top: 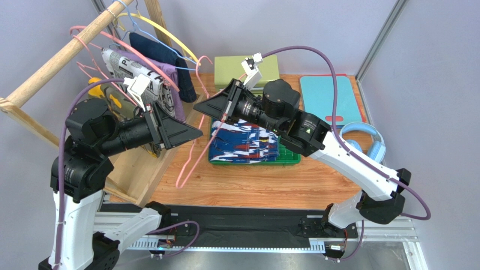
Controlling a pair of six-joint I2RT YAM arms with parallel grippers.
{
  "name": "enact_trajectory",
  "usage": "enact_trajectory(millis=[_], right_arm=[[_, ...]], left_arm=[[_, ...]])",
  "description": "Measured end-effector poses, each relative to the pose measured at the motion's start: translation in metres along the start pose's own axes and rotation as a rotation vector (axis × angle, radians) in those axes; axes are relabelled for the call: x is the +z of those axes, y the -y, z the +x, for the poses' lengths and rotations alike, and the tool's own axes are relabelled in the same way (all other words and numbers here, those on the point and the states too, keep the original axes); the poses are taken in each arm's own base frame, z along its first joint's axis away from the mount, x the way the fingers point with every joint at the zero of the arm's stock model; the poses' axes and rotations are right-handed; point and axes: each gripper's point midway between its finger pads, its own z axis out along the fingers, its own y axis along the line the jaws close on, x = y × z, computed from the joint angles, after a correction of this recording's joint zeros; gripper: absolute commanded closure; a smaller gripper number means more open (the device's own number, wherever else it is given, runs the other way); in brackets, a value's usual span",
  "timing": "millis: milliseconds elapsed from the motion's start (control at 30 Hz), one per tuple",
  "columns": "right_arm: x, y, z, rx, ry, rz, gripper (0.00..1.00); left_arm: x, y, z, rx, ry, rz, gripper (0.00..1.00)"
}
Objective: Remove the trousers from the hanger
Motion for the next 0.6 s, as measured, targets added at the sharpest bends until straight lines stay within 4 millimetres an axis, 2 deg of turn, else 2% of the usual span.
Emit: enact_trajectory(millis=[167, 367, 500, 600], right_arm=[[-0.021, -0.003, 0.011, -0.022, -0.076, -0.029, 1.0], [-0.042, -0.03, 0.023, -0.049, -0.166, -0.165, 1.0], [-0.049, -0.041, 0.031, -0.064, -0.205, -0.247, 1.0], [-0.05, -0.049, 0.032, -0.067, -0.217, -0.295, 1.0]], left_arm=[[-0.005, 0.015, 0.018, -0.07, -0.054, 0.108, 0.26], [-0.022, 0.035, 0.036, -0.116, -0.074, 0.238, 0.26], [-0.029, 0.04, 0.048, -0.161, -0.094, 0.308, 0.26], [-0.029, 0.043, 0.049, -0.187, -0.106, 0.334, 0.26]])
